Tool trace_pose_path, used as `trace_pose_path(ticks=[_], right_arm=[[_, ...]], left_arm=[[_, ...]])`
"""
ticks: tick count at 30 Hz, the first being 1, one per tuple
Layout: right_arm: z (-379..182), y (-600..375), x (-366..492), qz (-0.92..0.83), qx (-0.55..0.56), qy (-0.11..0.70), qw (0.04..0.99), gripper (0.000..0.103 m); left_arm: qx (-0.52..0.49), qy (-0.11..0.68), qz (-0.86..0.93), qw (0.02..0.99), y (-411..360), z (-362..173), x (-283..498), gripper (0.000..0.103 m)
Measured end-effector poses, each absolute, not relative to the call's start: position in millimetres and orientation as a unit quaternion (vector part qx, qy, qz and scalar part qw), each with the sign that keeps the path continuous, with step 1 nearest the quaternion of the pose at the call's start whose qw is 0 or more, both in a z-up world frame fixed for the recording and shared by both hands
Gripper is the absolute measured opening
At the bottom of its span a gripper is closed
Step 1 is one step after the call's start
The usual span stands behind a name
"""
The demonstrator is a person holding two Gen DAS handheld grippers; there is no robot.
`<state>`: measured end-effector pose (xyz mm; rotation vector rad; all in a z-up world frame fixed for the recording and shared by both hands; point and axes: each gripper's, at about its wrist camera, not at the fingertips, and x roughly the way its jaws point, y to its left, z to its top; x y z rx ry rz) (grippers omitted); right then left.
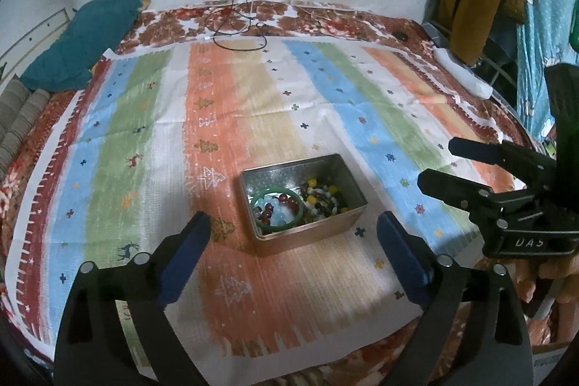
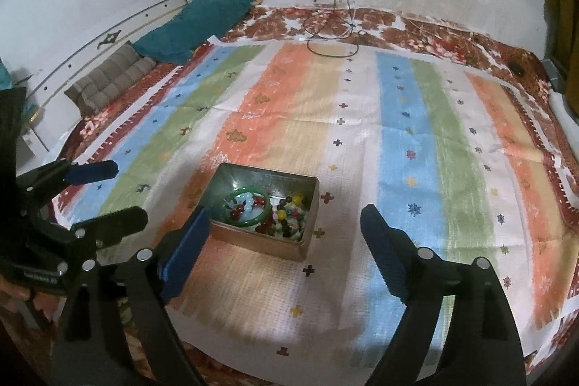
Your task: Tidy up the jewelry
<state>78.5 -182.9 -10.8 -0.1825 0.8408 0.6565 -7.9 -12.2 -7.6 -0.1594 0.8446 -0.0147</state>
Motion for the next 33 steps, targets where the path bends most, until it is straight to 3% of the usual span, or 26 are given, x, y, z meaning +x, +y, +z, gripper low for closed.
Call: trace_pose_path(ticks=[4, 33], right_arm=[[-9, -188, 75, 0.313, -0.084, 0.392, 0.861, 0.09], [-1, -199, 61, 0.32, -0.072, 0.37, 0.869, 0.097]], left_arm=[[-0.079, 0.4, -0.003, 0.913, -12, -5, -15, 0.097], [-0.058, 0.355, 0.02, 0.933, -13, 8, -28, 0.097]])
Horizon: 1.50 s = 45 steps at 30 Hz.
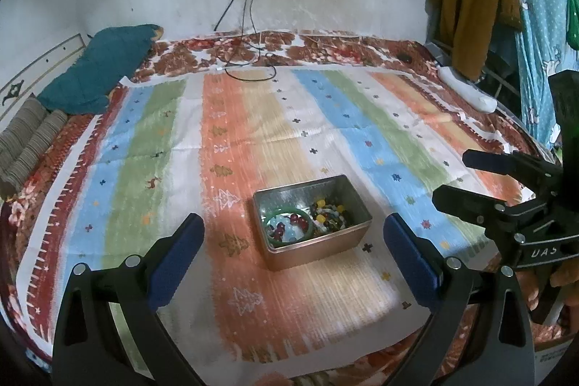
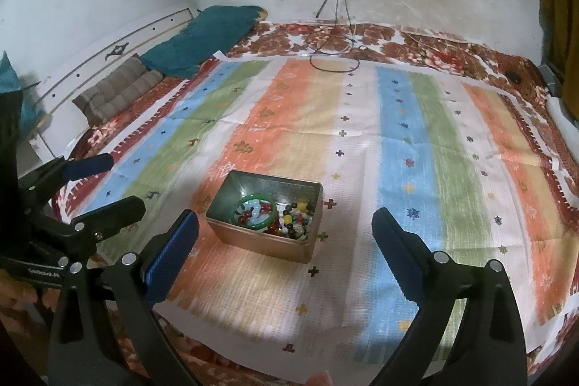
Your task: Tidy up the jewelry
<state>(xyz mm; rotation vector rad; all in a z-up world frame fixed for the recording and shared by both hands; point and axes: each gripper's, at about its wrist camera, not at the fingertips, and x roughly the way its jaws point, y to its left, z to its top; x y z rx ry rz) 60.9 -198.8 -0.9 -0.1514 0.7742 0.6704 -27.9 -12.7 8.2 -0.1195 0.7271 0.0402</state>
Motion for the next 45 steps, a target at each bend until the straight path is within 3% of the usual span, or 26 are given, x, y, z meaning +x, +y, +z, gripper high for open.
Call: trace_pose_path(ticks=[45], right_arm=[[7, -198, 44, 0.336, -0.064, 0.35, 0.872, 0.098]], left_arm=[[-0.041, 0.327, 0.019, 0.944, -22, 15, -37, 0.097]])
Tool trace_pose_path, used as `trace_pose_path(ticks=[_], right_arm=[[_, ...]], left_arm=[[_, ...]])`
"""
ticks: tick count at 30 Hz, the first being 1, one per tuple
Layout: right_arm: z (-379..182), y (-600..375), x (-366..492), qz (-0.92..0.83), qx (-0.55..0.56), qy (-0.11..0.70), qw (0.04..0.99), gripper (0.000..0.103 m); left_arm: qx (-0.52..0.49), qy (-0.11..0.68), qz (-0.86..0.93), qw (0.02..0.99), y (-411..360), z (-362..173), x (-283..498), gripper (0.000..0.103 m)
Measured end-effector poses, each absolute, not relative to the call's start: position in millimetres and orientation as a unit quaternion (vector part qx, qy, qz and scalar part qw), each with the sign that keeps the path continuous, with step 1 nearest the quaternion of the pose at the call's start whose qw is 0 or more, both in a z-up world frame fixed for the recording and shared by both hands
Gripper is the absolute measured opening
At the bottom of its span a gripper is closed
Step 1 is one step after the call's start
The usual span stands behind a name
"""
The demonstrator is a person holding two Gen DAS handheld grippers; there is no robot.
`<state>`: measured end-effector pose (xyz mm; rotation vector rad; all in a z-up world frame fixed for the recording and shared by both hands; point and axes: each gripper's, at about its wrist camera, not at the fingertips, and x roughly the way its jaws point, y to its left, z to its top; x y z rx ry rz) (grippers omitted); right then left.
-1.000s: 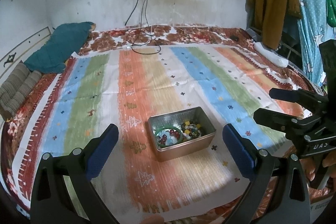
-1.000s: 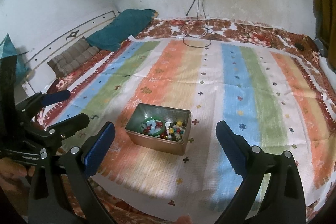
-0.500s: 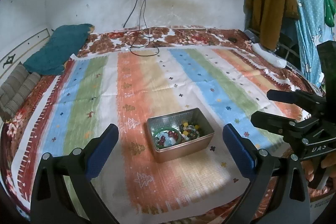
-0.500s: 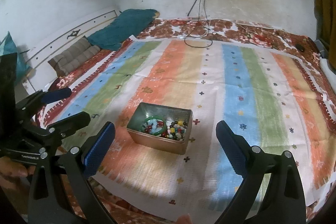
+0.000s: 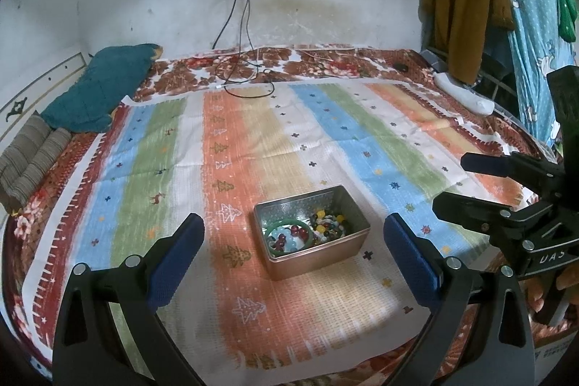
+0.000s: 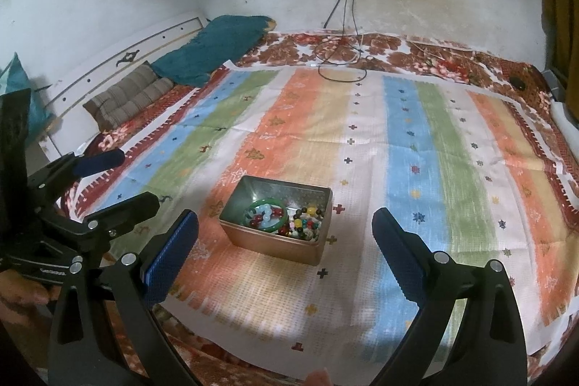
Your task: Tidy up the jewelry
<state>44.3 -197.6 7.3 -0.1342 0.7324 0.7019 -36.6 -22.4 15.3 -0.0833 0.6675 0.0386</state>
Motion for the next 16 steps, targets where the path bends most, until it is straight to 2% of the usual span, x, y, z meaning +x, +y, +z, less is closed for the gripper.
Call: trace_pose_path(ticks=[16], right_arm=[[8.1, -199.5, 44.0, 0.335, -0.063, 0.346, 0.874, 0.098]], left_arm=[[-0.043, 0.328, 0.022, 0.944, -20.4, 15.0, -36.0, 0.097]])
